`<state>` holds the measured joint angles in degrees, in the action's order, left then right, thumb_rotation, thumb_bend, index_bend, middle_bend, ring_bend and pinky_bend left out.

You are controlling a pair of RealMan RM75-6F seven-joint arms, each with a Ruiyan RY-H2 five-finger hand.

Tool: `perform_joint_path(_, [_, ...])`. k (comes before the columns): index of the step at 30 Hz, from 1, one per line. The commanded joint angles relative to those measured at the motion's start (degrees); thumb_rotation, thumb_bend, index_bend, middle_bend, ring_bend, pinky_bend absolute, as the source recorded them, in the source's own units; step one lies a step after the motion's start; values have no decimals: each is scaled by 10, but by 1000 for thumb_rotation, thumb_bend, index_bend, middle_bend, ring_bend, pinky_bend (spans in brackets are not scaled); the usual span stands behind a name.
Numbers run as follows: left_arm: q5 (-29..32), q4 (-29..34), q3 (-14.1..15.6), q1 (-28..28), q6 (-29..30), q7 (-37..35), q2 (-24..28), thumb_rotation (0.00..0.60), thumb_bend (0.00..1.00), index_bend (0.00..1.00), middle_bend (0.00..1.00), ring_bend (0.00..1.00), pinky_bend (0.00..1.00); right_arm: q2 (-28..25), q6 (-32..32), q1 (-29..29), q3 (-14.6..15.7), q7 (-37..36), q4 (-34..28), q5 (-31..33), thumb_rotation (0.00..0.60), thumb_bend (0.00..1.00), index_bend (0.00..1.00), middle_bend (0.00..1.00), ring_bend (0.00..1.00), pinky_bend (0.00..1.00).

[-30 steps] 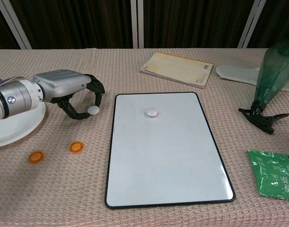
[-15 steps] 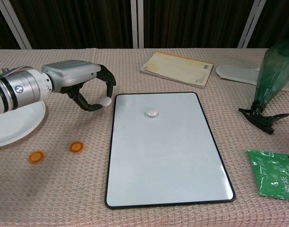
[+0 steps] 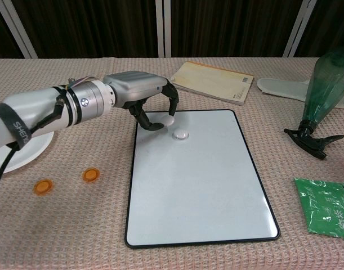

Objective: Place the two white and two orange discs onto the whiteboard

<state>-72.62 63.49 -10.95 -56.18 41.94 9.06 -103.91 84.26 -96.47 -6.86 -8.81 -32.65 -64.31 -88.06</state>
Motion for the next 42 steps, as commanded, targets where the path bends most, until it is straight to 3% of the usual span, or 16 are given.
perform_joint_path(1, [-9,-28,-3,-16,-13,-16,-19,600,310,485,208,83,168,0,1,1,-1,-2,3,2,600,591,58,8,0,0])
perform_joint_path(22, [-29,-94,3,-43,-17,-36,-53,600,310,484,208,83,167,1,5,1,-4,-12,10,7,600,591,58,7,0,0])
perform_joint_path(42, [-36,-83,14,-37,0,-13,-50,600,310,464,208,83,166,1,7,0,-3,-9,7,5,600,591,58,7,0,0])
